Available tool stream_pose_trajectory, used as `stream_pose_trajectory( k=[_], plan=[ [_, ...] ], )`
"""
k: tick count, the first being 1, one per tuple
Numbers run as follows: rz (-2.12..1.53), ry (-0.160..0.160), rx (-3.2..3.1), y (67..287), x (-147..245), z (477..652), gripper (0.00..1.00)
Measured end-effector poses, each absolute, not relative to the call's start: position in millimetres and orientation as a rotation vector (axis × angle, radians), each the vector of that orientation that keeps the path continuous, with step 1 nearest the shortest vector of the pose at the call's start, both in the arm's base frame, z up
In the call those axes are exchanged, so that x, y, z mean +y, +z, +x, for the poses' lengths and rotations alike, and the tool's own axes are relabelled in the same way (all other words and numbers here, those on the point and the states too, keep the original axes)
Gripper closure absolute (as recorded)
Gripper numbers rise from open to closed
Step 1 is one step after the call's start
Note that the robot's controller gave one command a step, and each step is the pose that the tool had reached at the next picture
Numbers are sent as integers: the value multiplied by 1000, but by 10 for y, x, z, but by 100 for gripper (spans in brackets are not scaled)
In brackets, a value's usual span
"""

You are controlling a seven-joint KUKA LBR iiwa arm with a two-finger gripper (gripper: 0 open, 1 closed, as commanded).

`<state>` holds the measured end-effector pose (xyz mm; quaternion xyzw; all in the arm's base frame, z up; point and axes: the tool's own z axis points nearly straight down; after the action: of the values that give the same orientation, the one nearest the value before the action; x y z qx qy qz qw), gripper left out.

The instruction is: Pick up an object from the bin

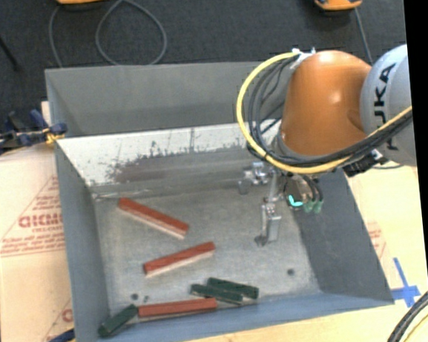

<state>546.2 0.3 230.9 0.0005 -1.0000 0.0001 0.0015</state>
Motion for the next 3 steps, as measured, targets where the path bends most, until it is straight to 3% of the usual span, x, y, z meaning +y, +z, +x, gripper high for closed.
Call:
stream_pose_trajectory(
  k=[1,2,3],
  plan=[
    [181,-3,-3144,690,1113,5570,0],
    [44,-2,-3148,1018,1032,5566,0],
    [59,1,-3142,1023,1025,5427,0]
  ],
)
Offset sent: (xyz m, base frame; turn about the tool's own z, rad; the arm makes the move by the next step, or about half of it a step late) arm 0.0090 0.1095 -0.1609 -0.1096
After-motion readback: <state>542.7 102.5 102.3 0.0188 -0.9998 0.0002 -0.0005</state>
